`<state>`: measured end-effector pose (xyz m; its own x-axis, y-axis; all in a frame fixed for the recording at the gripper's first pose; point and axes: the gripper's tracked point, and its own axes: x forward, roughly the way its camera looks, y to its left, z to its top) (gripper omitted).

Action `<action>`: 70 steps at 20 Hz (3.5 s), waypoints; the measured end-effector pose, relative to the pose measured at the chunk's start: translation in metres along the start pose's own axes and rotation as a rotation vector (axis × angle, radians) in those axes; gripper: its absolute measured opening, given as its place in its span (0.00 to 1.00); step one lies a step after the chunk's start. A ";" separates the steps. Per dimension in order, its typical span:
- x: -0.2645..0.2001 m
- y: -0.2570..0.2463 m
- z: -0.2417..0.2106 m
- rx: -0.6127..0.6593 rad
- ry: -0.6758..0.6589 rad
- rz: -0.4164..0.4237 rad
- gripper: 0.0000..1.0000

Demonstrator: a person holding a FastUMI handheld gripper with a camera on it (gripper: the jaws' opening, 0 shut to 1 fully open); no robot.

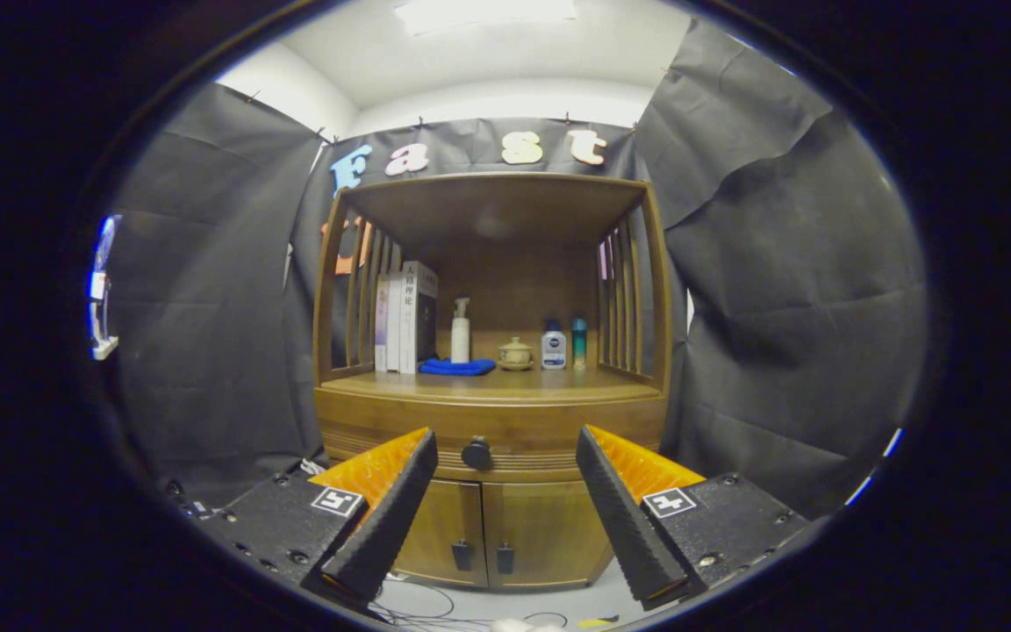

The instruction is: Pull open the drawer, take out the items inside it, and place them on the countertop above the cabinet.

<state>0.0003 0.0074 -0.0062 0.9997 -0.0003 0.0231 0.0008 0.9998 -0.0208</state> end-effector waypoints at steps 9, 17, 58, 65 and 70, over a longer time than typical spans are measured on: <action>0.030 0.013 -0.043 -0.050 0.036 -0.012 1.00; 0.105 0.020 -0.072 -0.038 0.123 -0.024 1.00; 0.124 0.029 -0.111 0.003 0.252 -0.014 0.32; 0.081 0.030 -0.115 -0.002 0.250 0.000 0.32; 0.061 0.030 -0.116 0.019 0.270 -0.001 0.32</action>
<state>0.0637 0.0347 -0.1216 0.9696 -0.0041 -0.2445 0.0038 1.0000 -0.0017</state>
